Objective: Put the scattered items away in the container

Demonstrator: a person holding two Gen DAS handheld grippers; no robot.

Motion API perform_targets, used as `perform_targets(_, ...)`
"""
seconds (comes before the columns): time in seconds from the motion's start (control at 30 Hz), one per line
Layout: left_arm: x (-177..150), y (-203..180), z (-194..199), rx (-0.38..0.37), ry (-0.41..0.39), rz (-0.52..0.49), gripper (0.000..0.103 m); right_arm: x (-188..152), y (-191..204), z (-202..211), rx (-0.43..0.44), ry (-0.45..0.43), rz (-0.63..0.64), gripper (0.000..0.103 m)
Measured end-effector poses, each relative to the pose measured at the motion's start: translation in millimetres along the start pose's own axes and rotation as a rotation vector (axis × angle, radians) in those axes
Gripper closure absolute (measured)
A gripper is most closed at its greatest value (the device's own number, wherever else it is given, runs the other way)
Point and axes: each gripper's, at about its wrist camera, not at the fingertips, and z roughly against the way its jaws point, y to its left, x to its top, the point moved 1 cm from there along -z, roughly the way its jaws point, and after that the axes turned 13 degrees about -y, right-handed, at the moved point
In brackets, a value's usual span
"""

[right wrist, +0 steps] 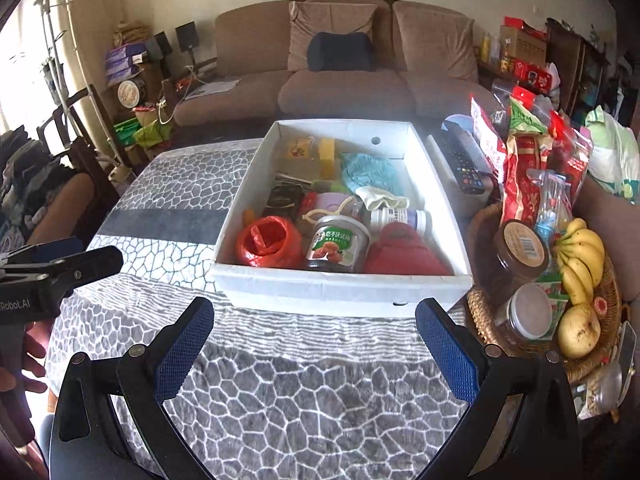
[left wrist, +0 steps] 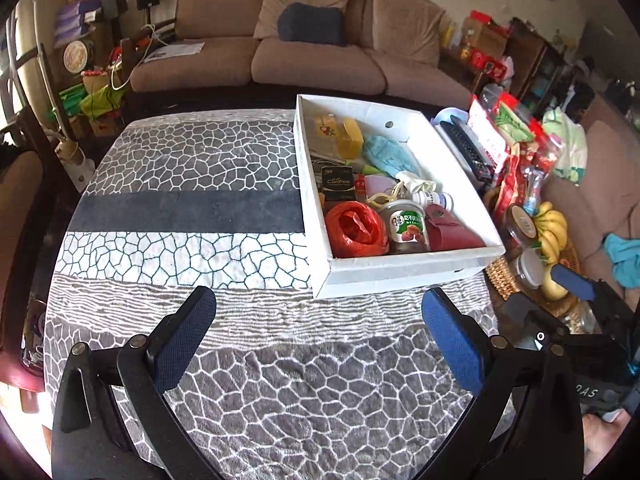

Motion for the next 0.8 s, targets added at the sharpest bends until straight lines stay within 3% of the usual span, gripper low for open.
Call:
perform_targets(0.3,-45.9,-17.5,3.5,0.053,-0.048,-0.03,0.0,-26.2,-2.1,15.6,-0.039,-0.03,0.007,0.0)
perform_targets(0.57,-93.6,-30.8,-48.3,0.103,-0.048,0.014,0.0,-71.1,-34.7,-17.7,-0.057,-0.012,-0.012,0.0)
perform_targets(0.8,-136.1,-50.1,-99.1,0.136,-0.03,-0.057,0.0,-109.2,-67.0,-51.2,-0.088,-0.018,-0.021,0.0)
